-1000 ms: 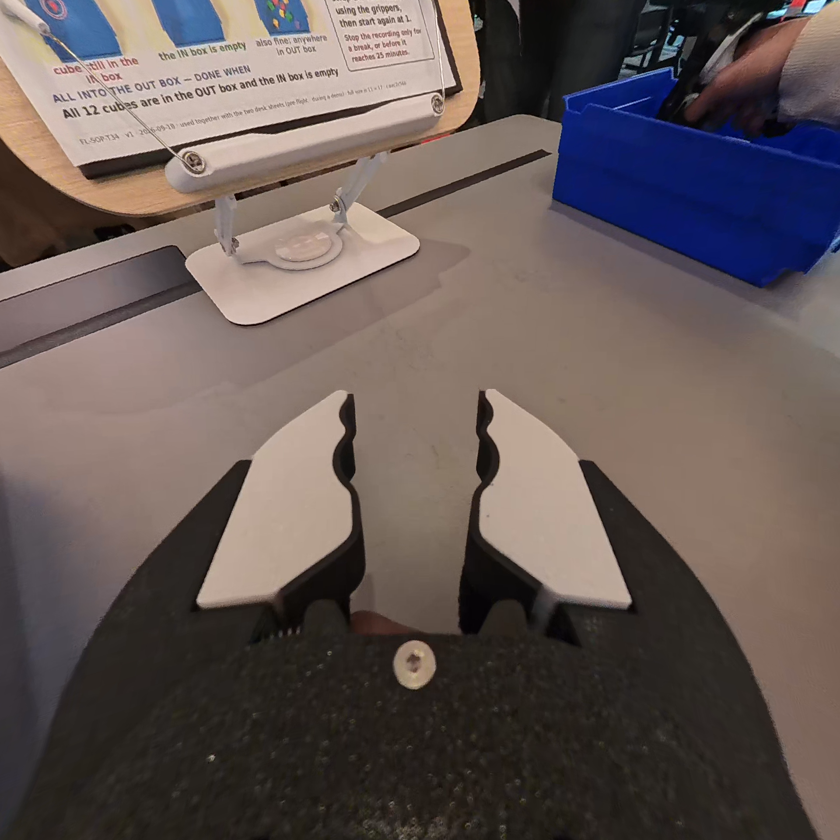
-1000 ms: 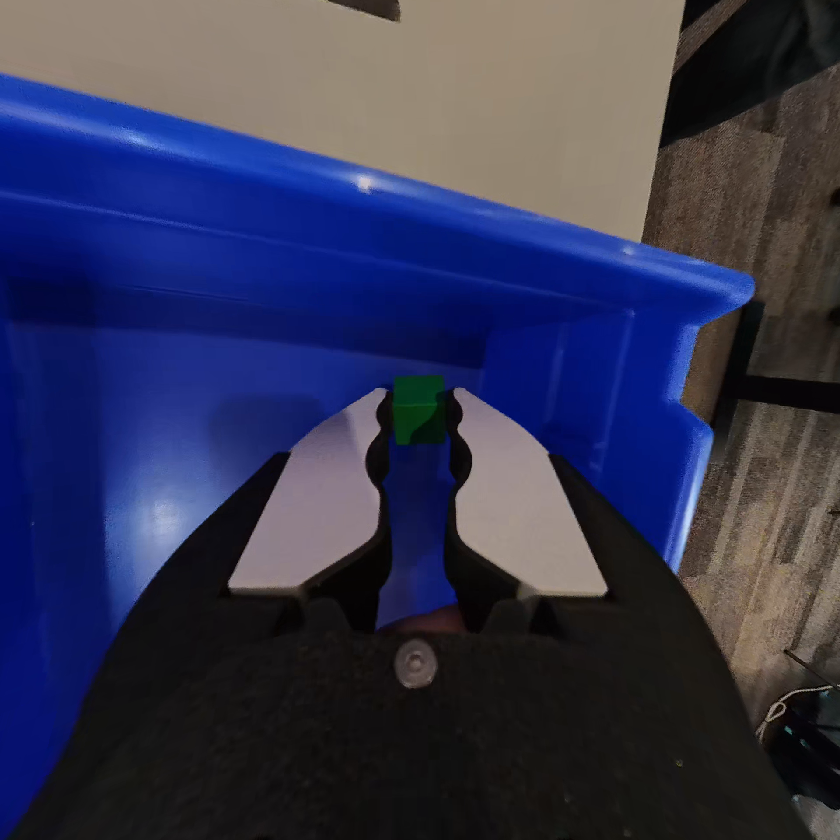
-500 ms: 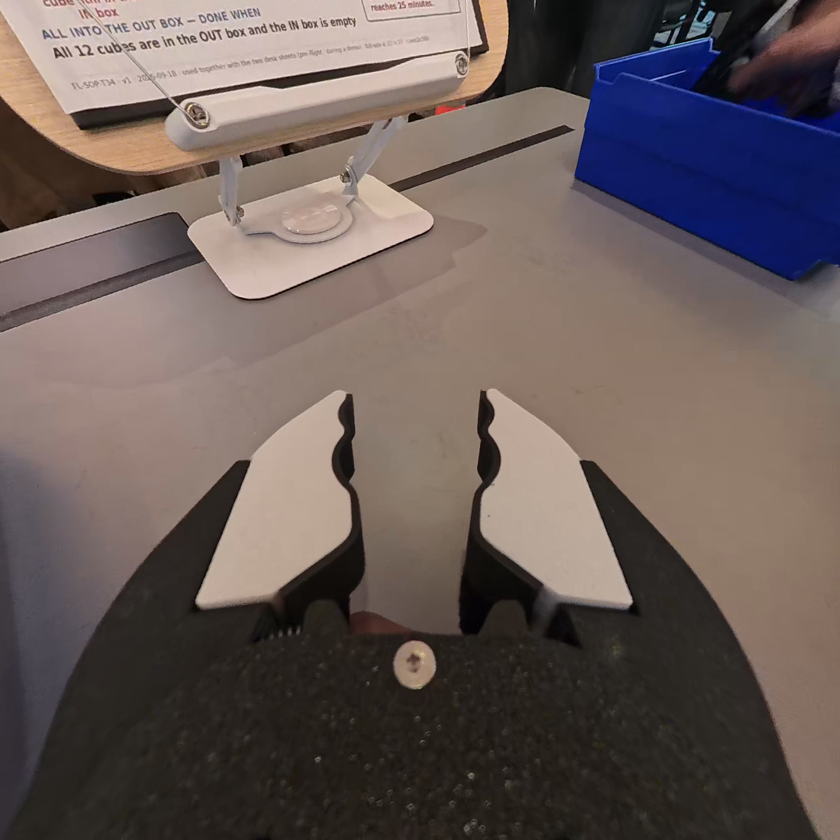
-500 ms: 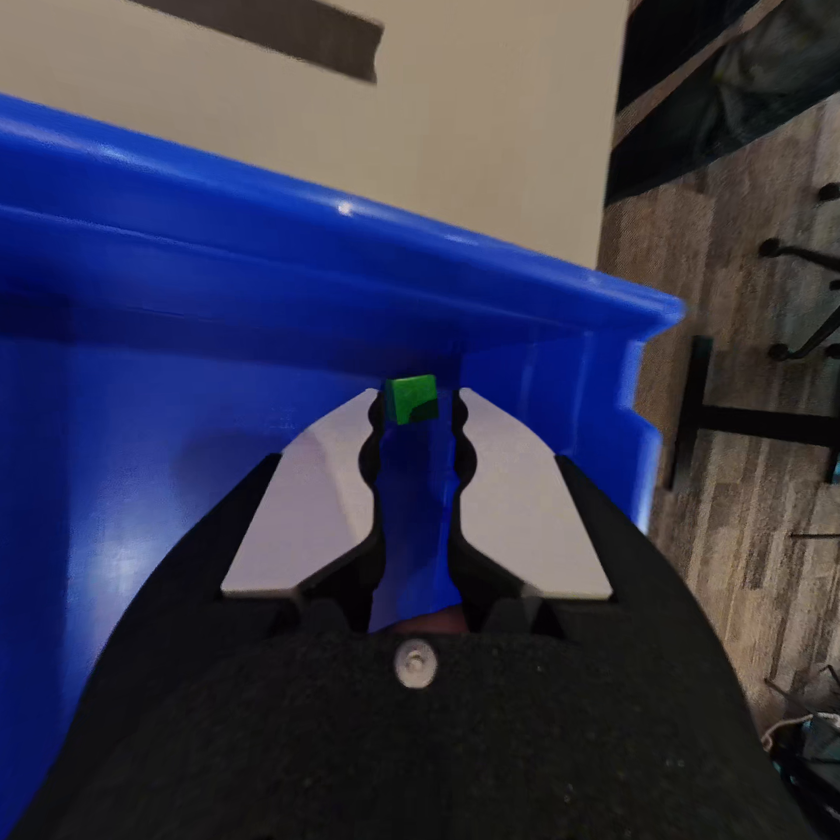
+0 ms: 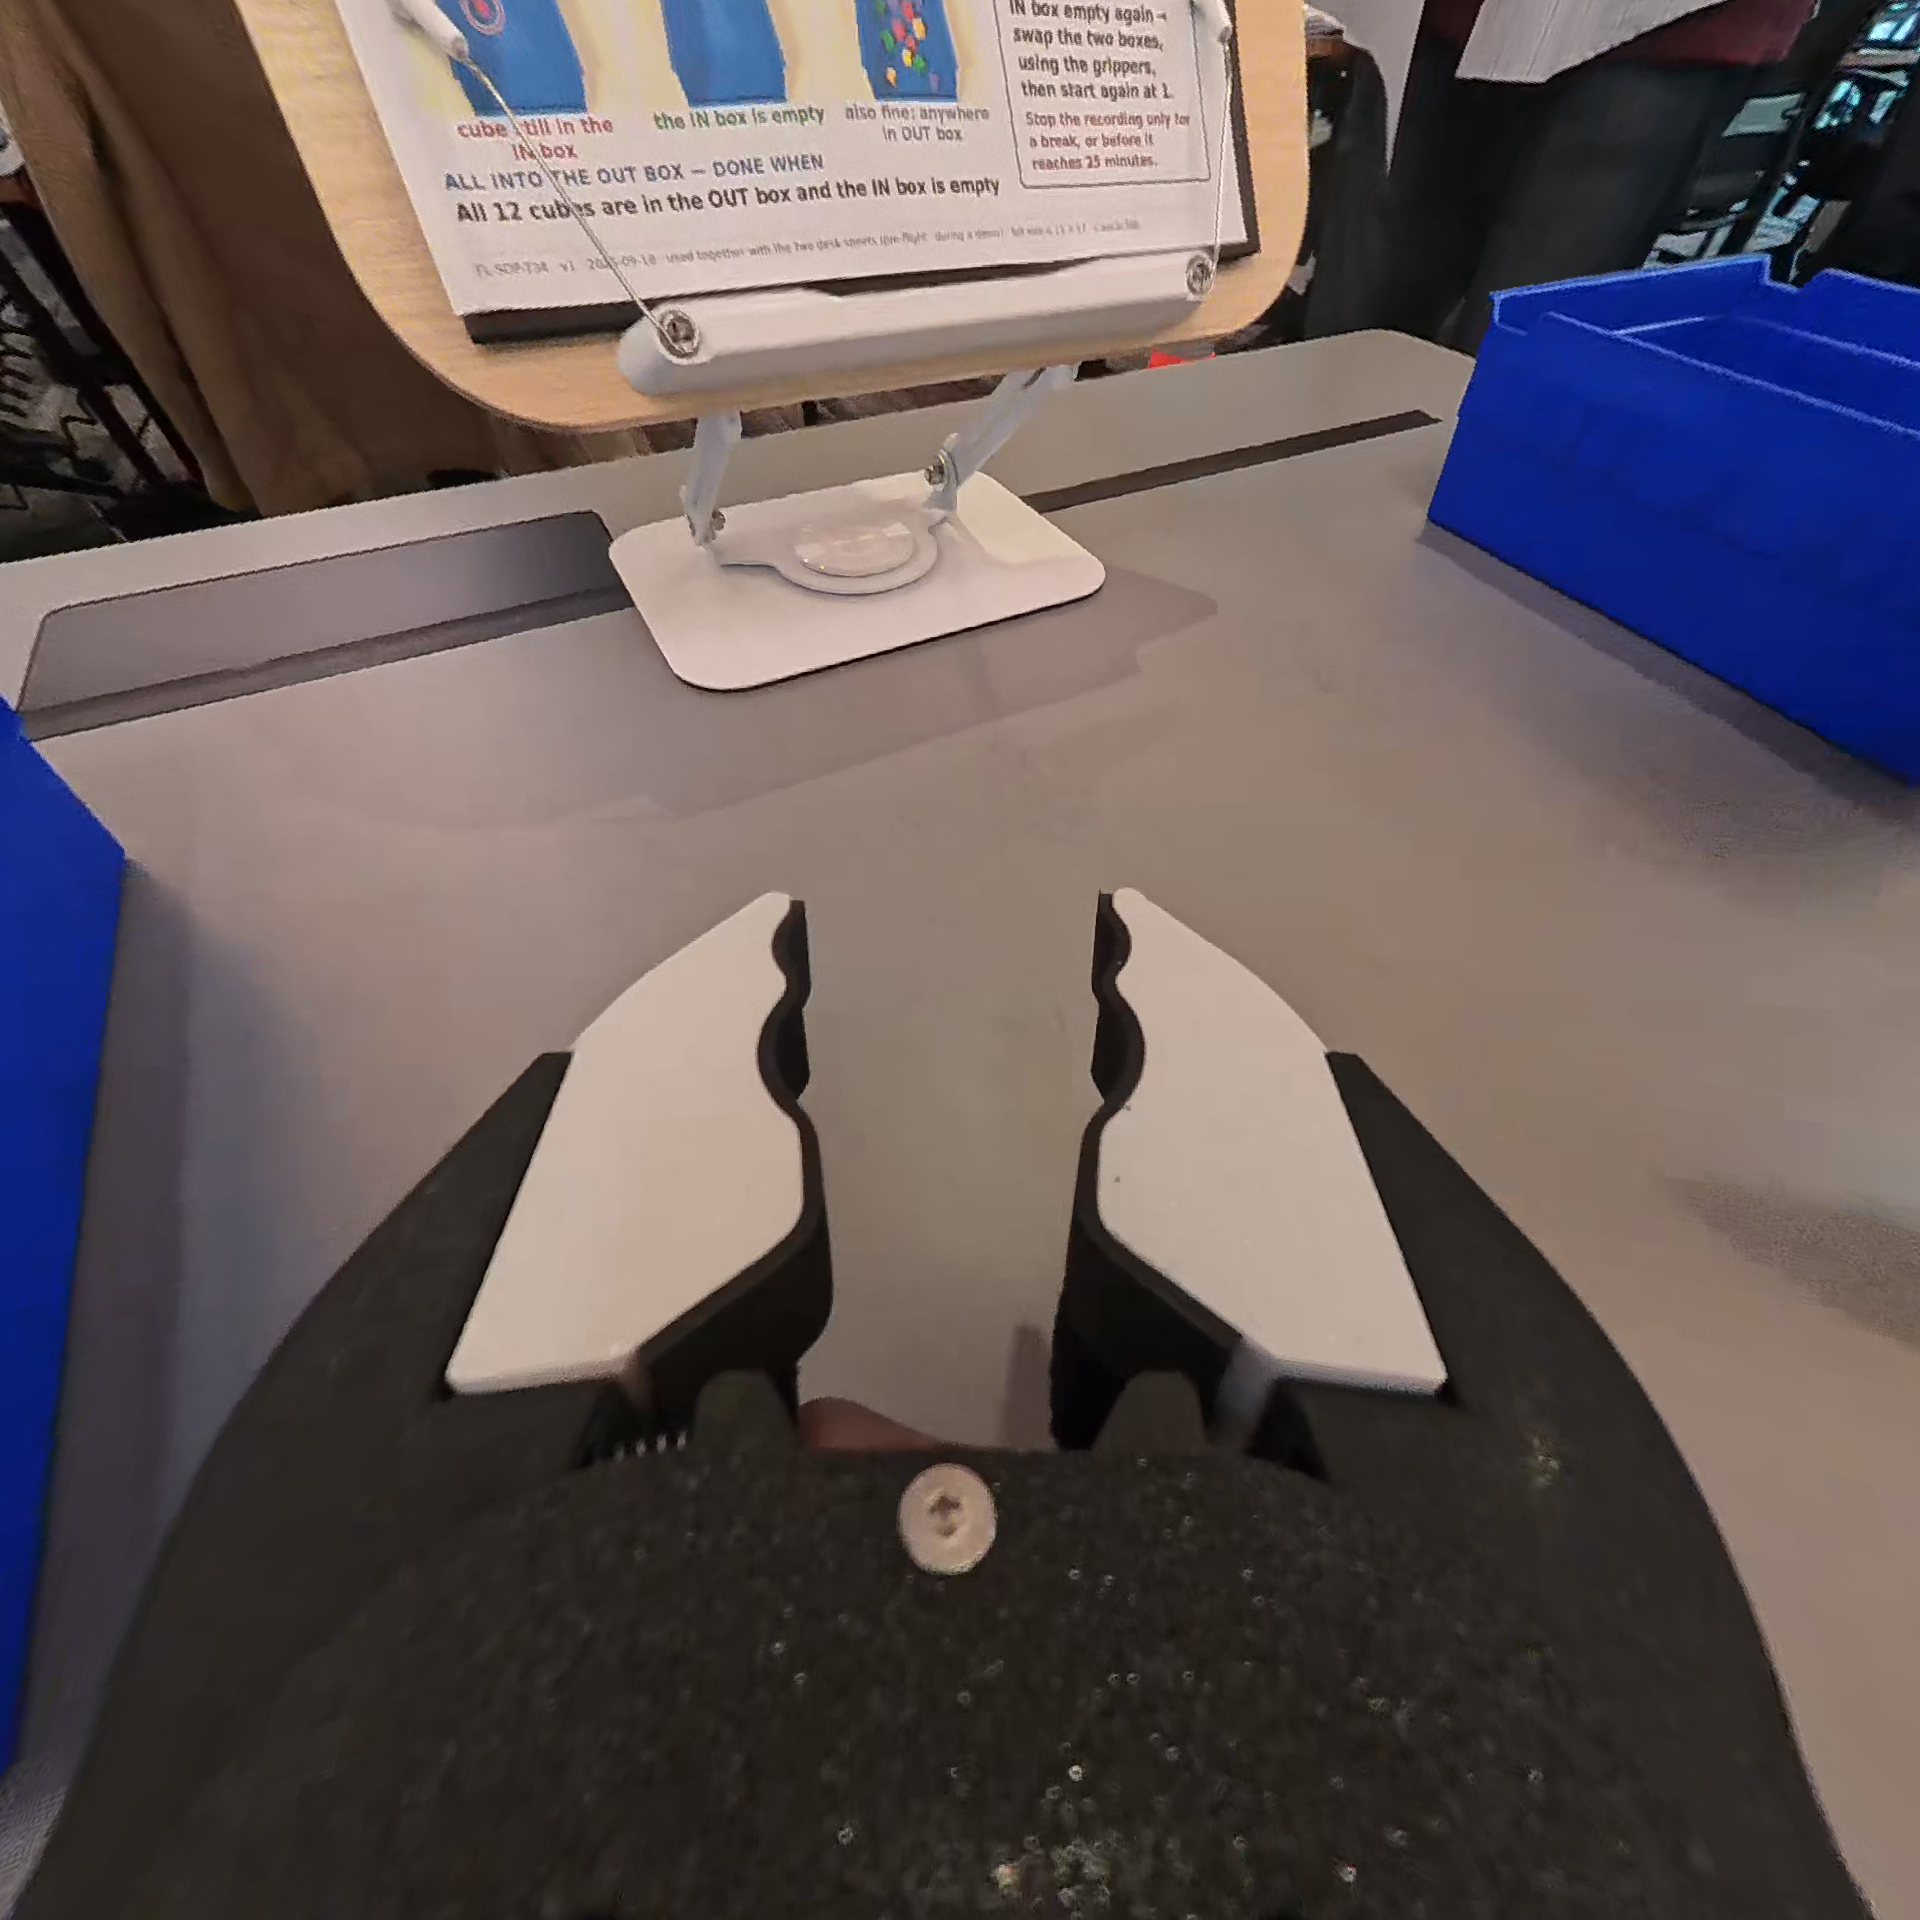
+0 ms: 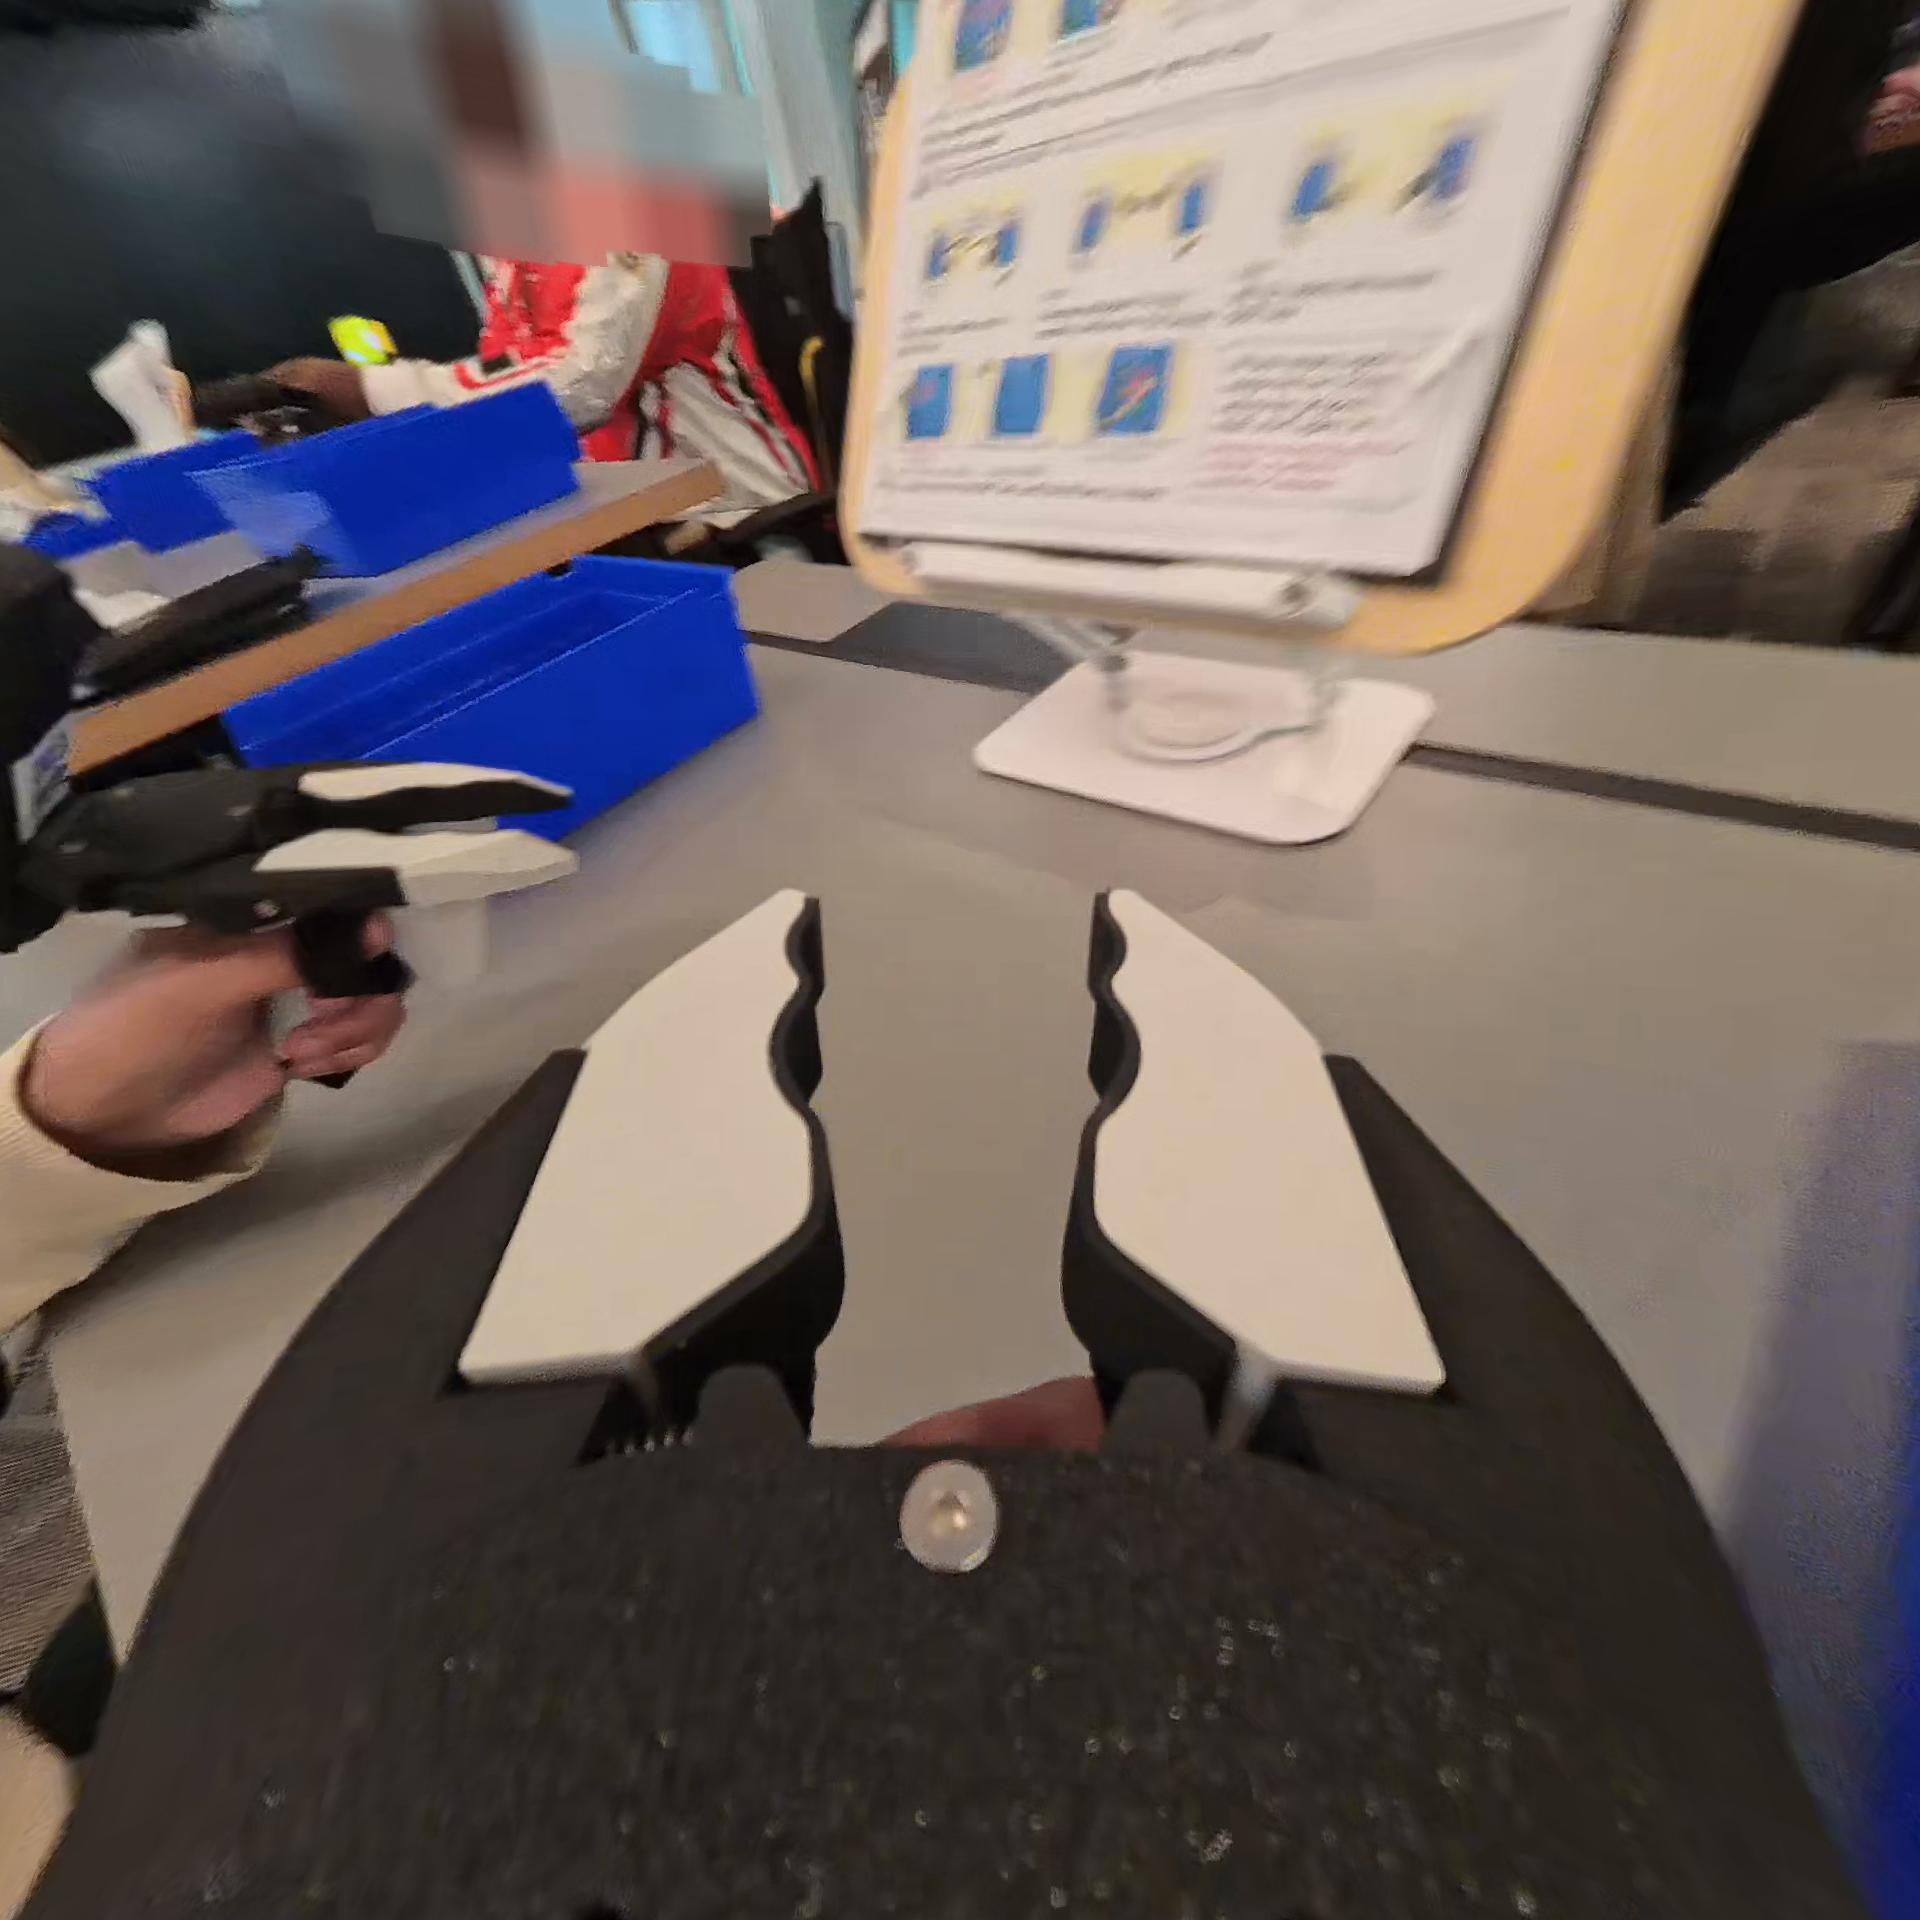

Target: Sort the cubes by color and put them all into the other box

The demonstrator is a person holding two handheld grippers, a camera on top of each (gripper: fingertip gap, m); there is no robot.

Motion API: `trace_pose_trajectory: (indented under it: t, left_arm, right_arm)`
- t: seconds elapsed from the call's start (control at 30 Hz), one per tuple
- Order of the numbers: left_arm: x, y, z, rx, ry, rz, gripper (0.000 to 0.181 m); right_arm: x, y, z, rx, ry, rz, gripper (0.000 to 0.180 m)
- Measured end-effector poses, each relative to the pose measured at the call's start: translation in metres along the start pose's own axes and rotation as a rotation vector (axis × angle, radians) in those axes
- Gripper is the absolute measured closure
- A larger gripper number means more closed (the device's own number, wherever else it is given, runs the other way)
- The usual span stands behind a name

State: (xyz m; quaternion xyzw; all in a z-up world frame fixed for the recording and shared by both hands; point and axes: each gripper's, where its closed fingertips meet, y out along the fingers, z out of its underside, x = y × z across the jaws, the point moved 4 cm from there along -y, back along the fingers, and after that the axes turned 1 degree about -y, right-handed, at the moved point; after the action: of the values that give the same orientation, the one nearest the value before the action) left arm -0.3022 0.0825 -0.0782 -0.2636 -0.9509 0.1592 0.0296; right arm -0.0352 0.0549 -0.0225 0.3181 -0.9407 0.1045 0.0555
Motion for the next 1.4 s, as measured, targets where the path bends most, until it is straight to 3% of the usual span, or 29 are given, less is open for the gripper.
trace_pose_trajectory:
  t: [0.13,0.5,0.67,0.77,0.9,1.03,1.3,1.37,1.4]
  left_arm:
    - [-0.004,-0.003,0.011,0.033,-0.014,0.010,0.129]
    - [-0.007,-0.017,0.014,0.099,-0.030,0.135,0.130]
    - [0.021,-0.091,-0.038,0.173,0.075,0.280,0.134]
    - [0.091,-0.122,-0.058,0.366,0.201,0.178,0.132]
    - [0.191,-0.098,-0.036,0.655,0.318,-0.013,0.133]
    - [0.236,-0.052,0.021,0.918,0.287,0.032,0.134]
    - [0.264,-0.021,0.063,1.017,0.248,0.037,0.139]
    - [0.264,-0.019,0.070,1.032,0.255,0.056,0.157]
    - [0.263,-0.018,0.071,1.025,0.246,0.074,0.158]
  right_arm:
    - [0.033,0.030,0.049,0.060,-0.124,0.014,0.128]
    - [0.041,0.045,0.069,0.057,-0.169,-0.022,0.132]
    - [0.042,0.048,0.069,0.048,-0.183,-0.044,0.131]
    - [0.040,0.050,0.074,0.054,-0.152,-0.067,0.132]
    - [0.041,0.052,0.075,0.062,-0.154,-0.074,0.132]
    - [0.041,0.054,0.076,0.071,-0.173,-0.071,0.132]
    - [0.040,0.049,0.078,0.069,-0.163,-0.072,0.133]
    - [0.039,0.047,0.078,0.065,-0.159,-0.072,0.133]
    - [0.039,0.046,0.077,0.064,-0.158,-0.074,0.133]
